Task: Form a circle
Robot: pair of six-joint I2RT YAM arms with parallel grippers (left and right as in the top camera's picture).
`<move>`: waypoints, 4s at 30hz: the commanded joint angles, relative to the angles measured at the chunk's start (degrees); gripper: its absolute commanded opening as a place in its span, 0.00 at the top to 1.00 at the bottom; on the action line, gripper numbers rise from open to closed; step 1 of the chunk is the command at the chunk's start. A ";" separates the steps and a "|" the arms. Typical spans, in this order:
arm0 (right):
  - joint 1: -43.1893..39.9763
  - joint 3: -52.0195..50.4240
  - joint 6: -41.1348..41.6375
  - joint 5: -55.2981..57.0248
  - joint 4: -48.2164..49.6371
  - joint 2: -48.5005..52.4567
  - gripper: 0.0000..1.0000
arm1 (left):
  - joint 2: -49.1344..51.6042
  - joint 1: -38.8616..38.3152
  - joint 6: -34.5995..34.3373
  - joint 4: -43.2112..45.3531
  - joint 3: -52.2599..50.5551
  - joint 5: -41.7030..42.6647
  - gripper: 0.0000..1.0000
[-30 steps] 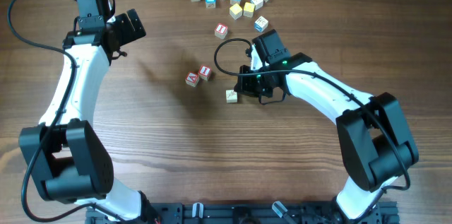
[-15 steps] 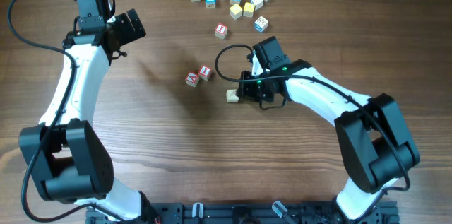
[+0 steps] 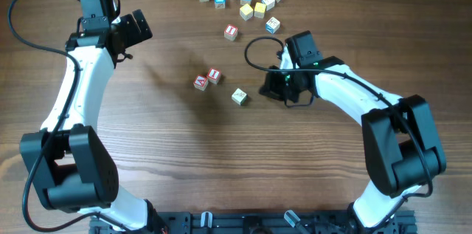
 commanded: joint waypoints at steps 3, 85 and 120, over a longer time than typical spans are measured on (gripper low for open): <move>5.18 -0.37 3.04 -1.73 2.19 -0.74 0.96 | -0.52 0.11 -0.52 0.00 0.28 0.02 0.00; 14.97 8.98 6.16 25.73 -8.15 3.69 0.66 | -0.52 0.11 -0.52 0.00 0.28 0.02 0.00; 15.93 6.36 6.43 20.96 -5.49 3.93 0.46 | -0.52 0.11 -0.52 0.00 0.28 0.02 0.00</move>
